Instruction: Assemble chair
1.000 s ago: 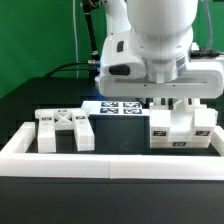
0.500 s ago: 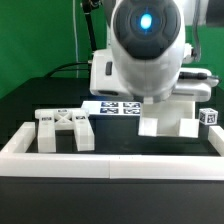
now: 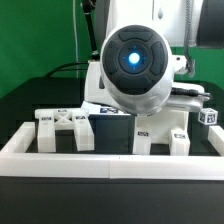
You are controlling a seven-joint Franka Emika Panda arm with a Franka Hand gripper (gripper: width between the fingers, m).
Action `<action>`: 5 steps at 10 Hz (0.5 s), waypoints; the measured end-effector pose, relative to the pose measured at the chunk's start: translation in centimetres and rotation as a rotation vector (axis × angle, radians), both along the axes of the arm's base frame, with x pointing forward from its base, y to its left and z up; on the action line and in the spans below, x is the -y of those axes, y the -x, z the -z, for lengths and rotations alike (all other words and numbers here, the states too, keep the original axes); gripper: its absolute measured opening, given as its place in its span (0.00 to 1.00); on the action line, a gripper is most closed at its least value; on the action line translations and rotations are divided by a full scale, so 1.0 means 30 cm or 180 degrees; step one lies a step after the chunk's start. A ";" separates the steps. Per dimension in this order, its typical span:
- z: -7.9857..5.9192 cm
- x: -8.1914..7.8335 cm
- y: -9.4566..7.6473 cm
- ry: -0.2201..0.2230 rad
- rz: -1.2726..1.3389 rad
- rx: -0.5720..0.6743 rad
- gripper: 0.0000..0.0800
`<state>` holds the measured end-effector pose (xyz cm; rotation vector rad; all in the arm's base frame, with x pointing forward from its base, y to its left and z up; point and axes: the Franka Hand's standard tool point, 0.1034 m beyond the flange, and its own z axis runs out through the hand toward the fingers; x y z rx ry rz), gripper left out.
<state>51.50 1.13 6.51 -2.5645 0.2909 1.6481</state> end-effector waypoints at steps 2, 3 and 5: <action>-0.001 0.012 -0.039 -0.0001 0.0001 0.0143 0.79; 0.015 0.025 -0.067 -0.0011 0.0000 0.0299 0.81; 0.039 0.050 -0.095 0.0012 0.0034 0.0456 0.81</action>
Offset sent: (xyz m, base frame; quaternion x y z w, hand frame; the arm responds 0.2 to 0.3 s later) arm 0.0144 -0.0095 -0.0096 0.0197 0.0722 -0.0288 0.9968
